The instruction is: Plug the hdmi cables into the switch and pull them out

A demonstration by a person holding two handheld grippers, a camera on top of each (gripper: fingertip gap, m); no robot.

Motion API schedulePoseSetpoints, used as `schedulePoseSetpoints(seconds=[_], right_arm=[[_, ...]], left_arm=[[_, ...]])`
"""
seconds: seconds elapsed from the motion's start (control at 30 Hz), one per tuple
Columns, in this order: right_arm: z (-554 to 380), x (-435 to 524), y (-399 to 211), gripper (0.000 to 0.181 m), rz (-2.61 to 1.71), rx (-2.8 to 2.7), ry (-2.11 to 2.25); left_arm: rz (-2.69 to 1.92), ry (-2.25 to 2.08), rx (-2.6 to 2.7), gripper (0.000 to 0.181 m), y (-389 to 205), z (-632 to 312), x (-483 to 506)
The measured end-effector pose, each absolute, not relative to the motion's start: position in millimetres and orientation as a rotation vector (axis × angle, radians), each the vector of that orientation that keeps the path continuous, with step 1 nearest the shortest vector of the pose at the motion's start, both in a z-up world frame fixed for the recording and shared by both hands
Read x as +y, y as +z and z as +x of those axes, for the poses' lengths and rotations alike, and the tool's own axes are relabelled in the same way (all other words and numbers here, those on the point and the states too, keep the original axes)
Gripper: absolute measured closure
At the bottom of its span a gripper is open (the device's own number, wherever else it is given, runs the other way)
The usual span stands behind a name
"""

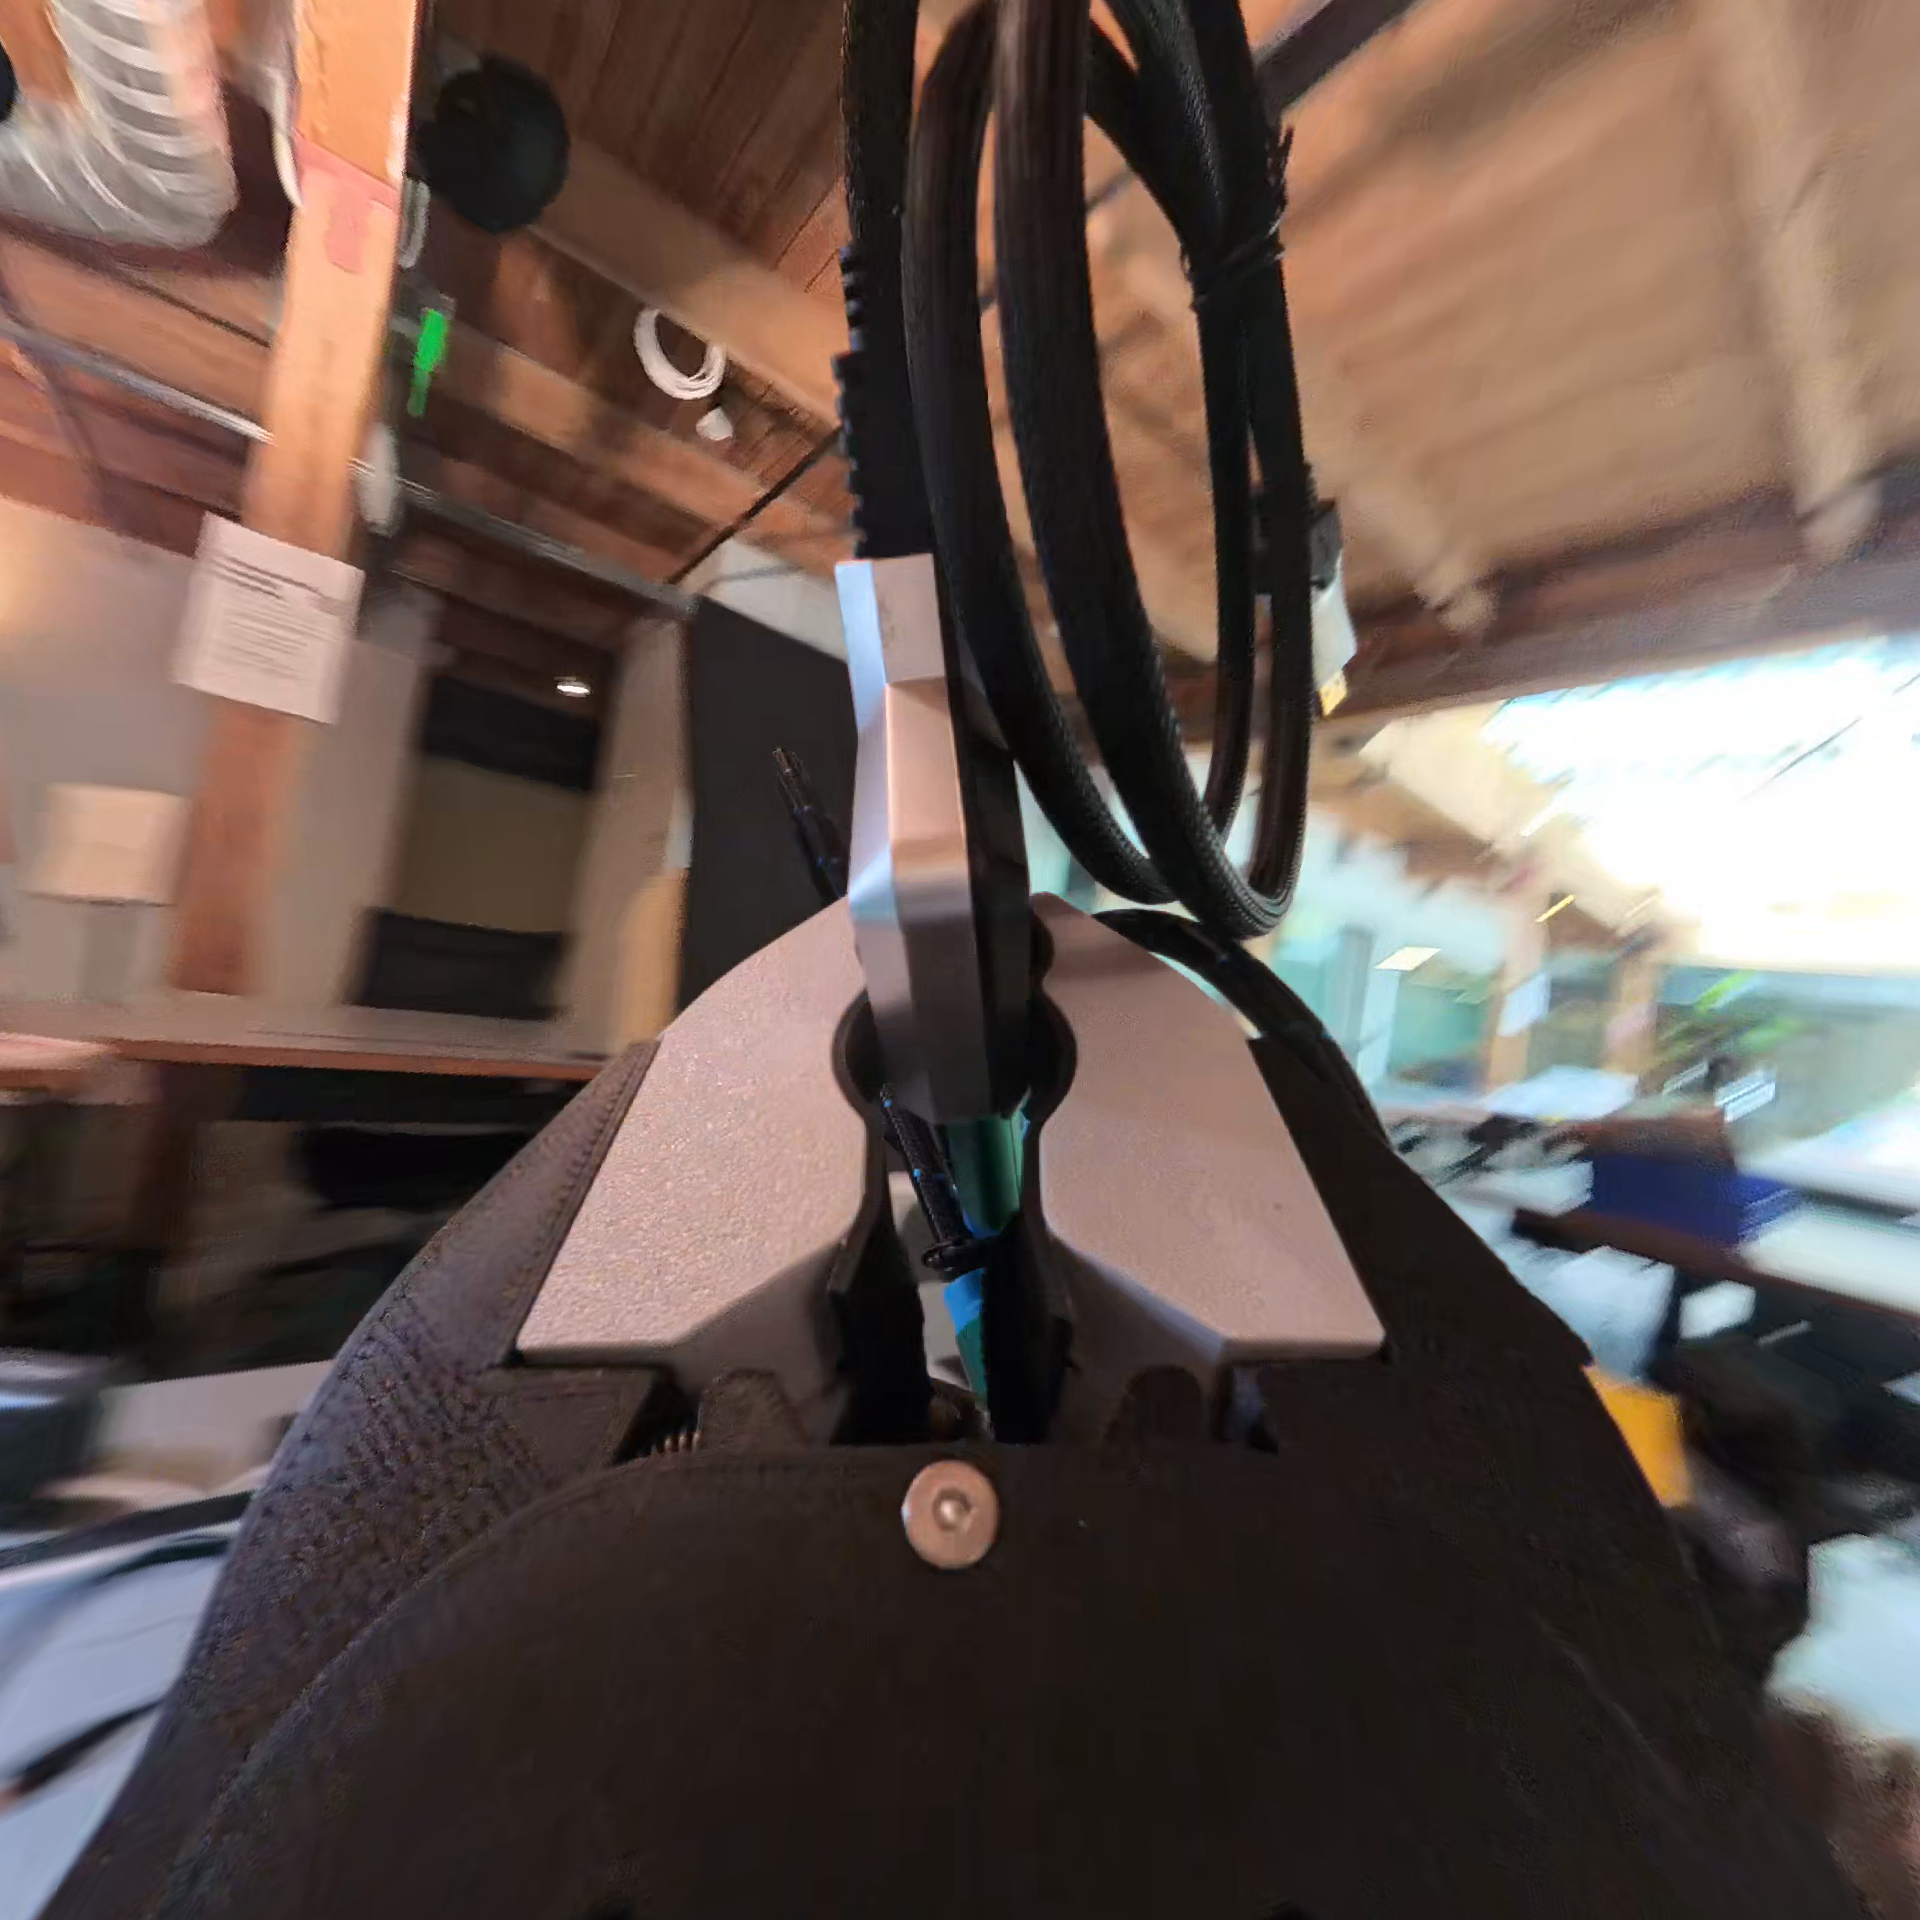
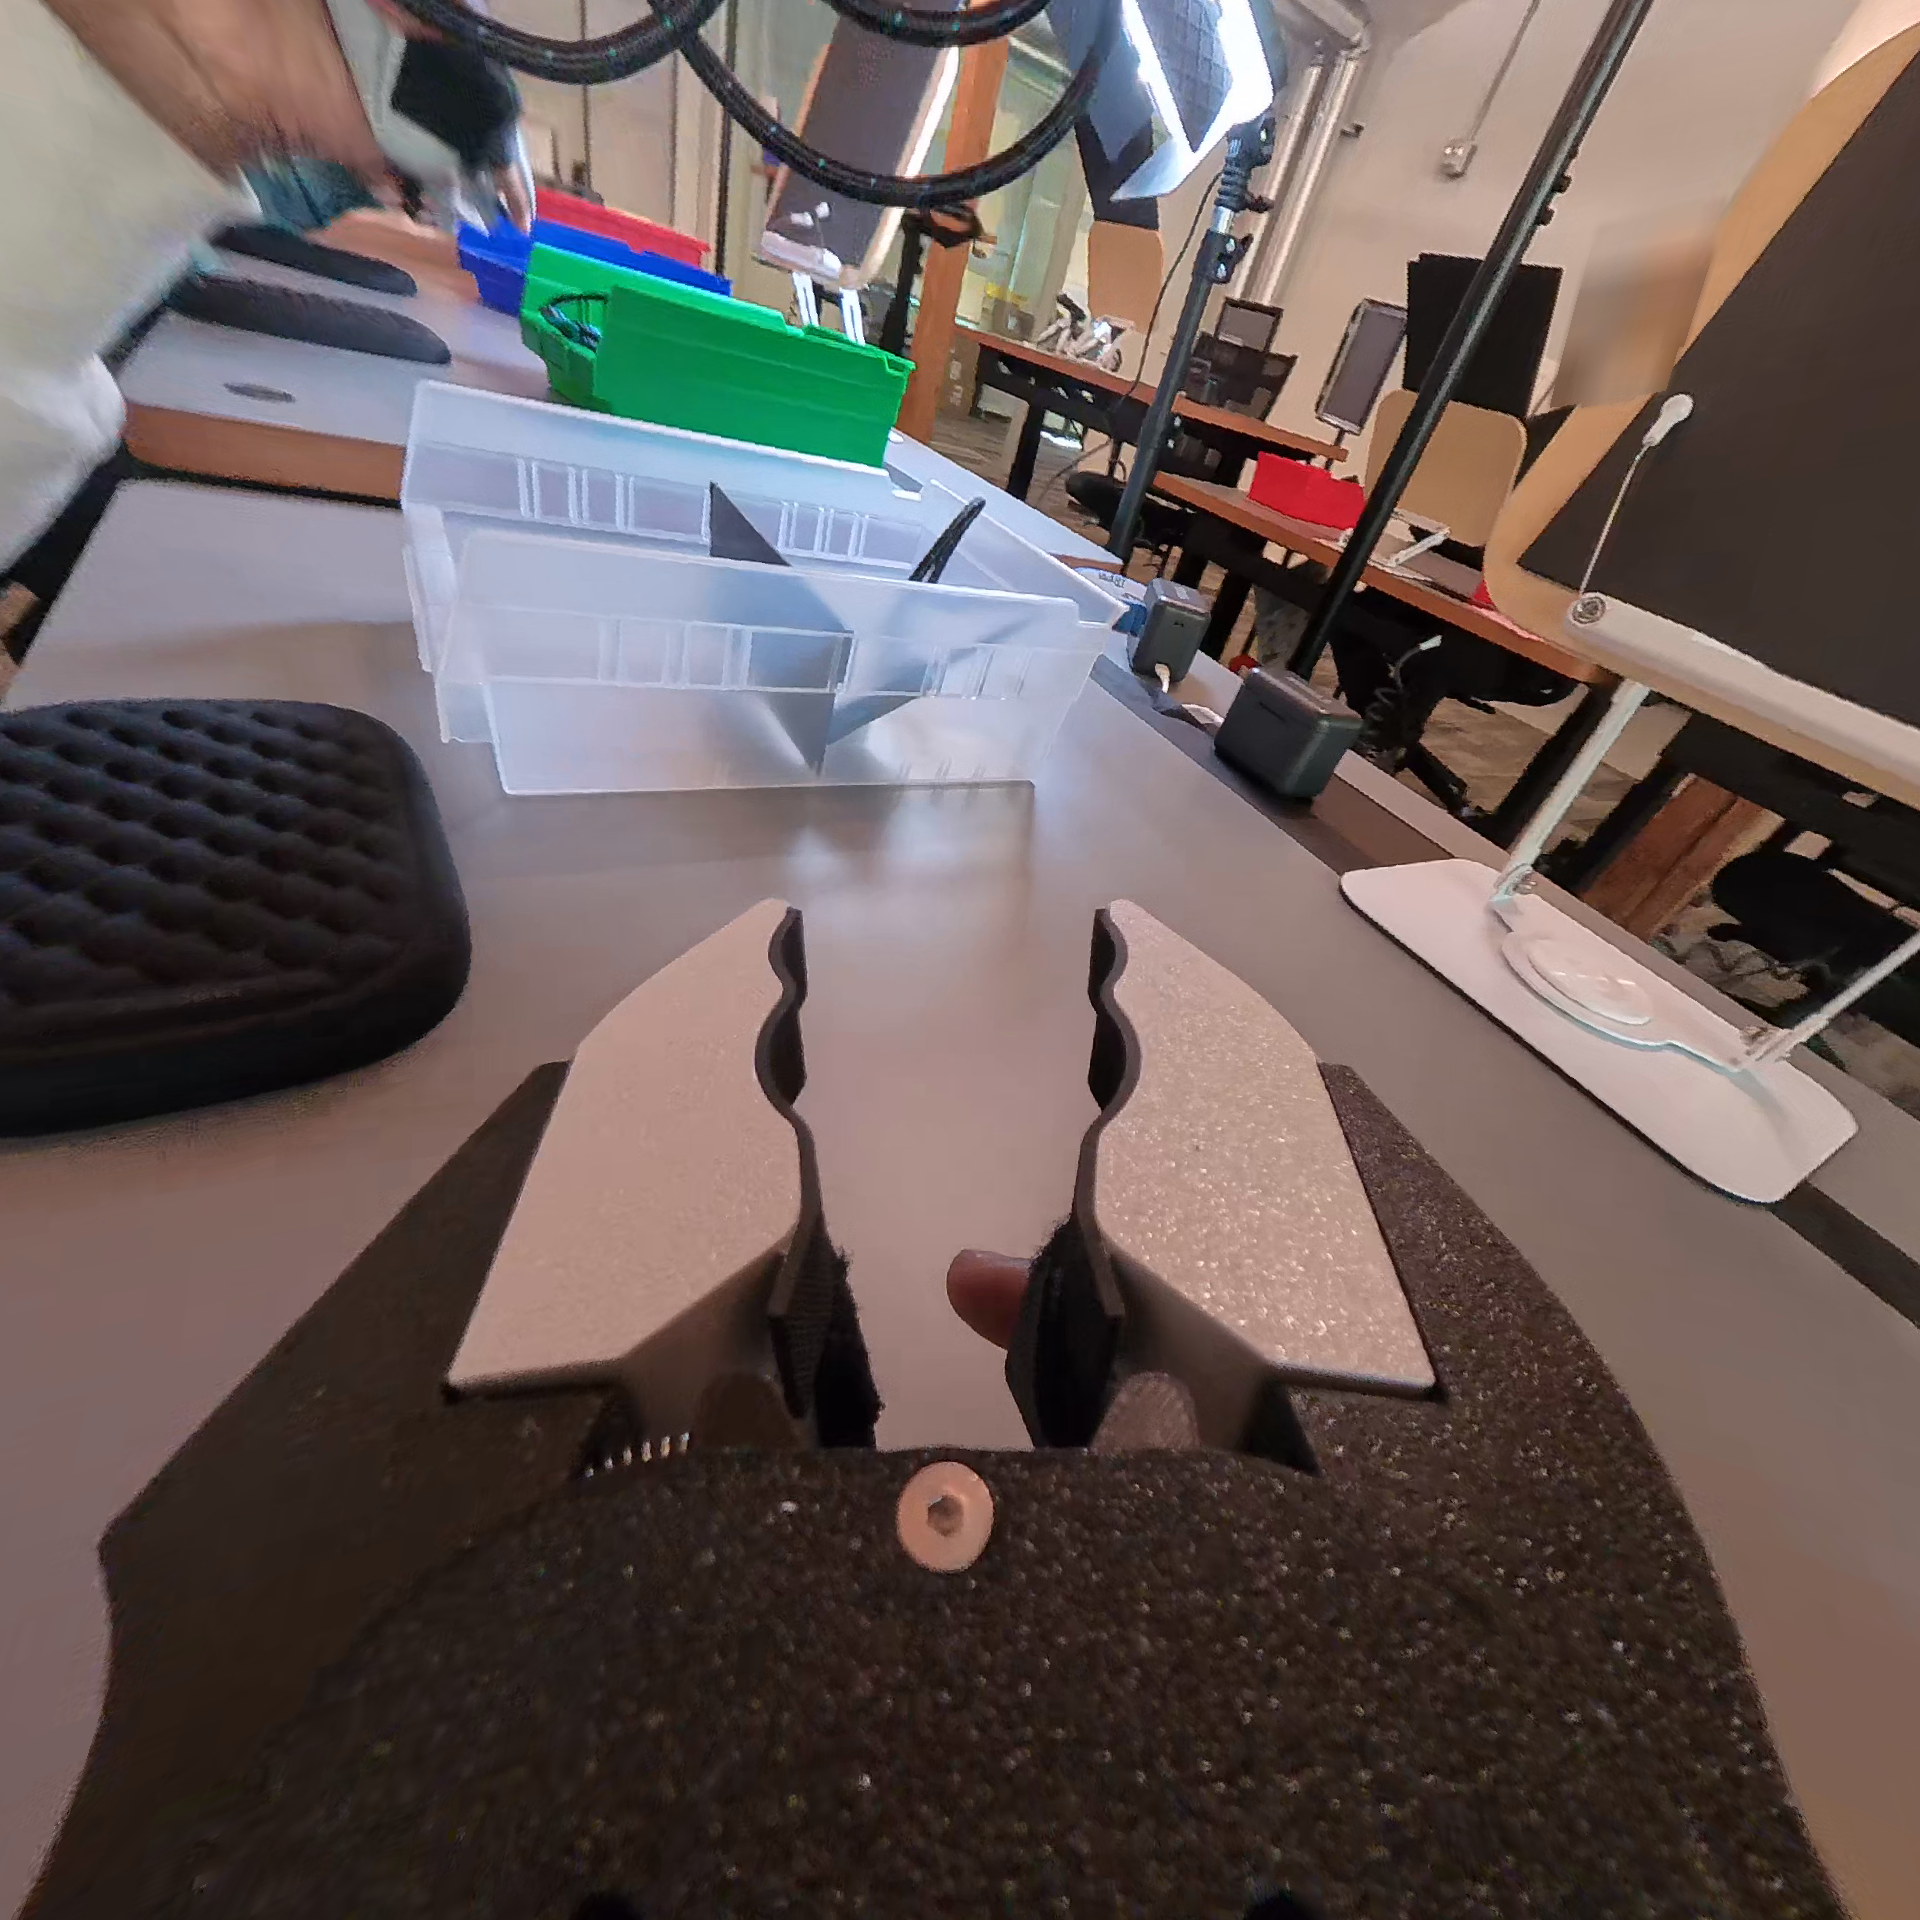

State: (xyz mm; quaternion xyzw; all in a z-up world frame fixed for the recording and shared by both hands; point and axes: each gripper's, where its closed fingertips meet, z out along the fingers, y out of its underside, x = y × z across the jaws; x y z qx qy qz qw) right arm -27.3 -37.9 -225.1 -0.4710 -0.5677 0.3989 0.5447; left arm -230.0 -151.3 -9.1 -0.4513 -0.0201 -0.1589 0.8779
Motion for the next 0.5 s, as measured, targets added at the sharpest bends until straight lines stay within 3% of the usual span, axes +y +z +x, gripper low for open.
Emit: schedulePoseSetpoints(seconds=[0.27,0.5], right_arm=[[-7.2,-51.8,-170.5,0.133,-0.929,-1.1,1.307],[32.6,-61.8,-119.3,0.142,-0.655,-0.917,1.32]], left_arm=[[-0.741,-0.946,-0.183,0.16,-39.5,-162.4,-128.7],[-0.708,-1.039,-0.233,0.16,-86.8,-135.8,-112.5]])
